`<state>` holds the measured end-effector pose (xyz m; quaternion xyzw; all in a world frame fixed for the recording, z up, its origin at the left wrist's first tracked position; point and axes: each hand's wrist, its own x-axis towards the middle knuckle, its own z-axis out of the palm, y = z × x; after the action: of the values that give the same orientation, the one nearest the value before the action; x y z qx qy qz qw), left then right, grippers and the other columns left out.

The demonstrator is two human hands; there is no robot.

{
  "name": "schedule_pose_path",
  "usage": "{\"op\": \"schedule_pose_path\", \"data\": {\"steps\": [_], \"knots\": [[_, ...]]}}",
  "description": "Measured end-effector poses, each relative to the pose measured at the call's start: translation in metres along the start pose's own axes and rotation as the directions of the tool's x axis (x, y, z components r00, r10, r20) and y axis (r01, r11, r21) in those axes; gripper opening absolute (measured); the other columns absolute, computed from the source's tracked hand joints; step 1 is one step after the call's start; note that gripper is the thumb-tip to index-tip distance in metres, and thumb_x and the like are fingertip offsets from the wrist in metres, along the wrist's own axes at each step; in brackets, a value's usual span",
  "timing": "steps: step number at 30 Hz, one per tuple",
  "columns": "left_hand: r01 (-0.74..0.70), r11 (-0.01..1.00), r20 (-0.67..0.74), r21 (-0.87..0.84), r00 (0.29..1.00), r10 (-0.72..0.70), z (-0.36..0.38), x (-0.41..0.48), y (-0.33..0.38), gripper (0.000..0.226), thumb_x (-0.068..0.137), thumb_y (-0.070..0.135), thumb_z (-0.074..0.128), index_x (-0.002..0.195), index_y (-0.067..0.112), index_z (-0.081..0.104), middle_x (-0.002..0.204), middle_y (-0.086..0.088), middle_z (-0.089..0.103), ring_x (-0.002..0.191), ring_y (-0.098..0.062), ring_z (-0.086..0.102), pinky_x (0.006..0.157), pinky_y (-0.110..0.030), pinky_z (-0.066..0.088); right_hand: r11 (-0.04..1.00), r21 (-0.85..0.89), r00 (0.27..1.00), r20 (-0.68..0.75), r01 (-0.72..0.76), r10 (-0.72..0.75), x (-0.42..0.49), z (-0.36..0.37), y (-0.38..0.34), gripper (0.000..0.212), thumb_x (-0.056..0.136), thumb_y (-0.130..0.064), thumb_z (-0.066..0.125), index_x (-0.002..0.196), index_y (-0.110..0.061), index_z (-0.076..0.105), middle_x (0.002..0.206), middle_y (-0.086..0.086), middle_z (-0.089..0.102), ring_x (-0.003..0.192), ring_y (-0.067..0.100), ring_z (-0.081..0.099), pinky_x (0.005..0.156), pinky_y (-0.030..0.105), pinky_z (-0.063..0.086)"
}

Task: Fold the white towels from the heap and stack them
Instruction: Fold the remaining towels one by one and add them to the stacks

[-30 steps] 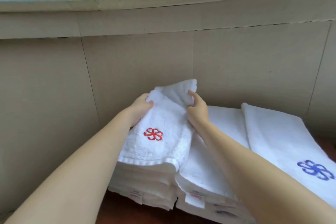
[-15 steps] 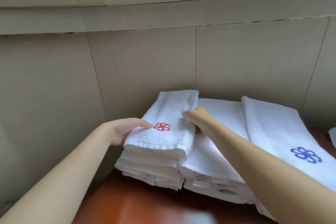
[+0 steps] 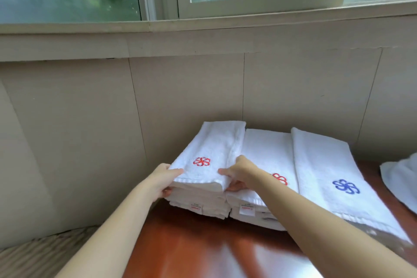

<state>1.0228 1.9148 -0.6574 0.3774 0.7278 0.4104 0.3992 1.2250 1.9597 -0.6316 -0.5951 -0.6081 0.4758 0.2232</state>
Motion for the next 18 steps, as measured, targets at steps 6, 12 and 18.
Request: {"op": "schedule_pose_path", "data": {"steps": [6,12,18], "knots": [[-0.150,0.634,-0.160,0.759,0.901,0.404,0.017,-0.030,-0.013,0.056,0.098,0.047,0.029,0.150,0.025,0.022,0.156,-0.005,0.017,0.142,-0.027,0.018,0.113,-0.046,0.021,0.522,-0.755,0.868,0.122,0.396,-0.482,-0.015,0.015,0.017,0.047,0.099,-0.042,0.033,0.138,-0.016,0.035,0.139,0.008,0.038,0.130,0.030,0.035,0.102,0.046,0.034],[-0.247,0.387,0.132,0.888,0.944,0.301,0.039,-0.086,-0.023,0.072,0.100,0.039,0.035,0.152,0.016,-0.009,0.160,-0.009,-0.014,0.147,-0.025,-0.011,0.117,-0.051,0.003,0.466,-0.769,0.898,0.348,0.438,-0.269,-0.053,-0.005,0.037,0.054,0.100,-0.038,0.034,0.150,-0.023,0.020,0.159,-0.006,0.011,0.147,0.024,0.005,0.116,0.050,0.009],[-0.349,0.450,0.257,0.822,0.933,0.253,0.056,-0.146,-0.018,0.069,0.097,0.032,0.043,0.154,0.021,0.004,0.160,-0.006,-0.008,0.148,-0.025,-0.003,0.117,-0.045,0.014,0.443,-0.828,0.939,0.312,0.344,-0.145,-0.119,-0.068,0.078,0.051,0.096,-0.037,0.043,0.144,-0.023,0.038,0.152,0.004,0.033,0.138,0.024,0.032,0.113,0.037,0.029]]}}
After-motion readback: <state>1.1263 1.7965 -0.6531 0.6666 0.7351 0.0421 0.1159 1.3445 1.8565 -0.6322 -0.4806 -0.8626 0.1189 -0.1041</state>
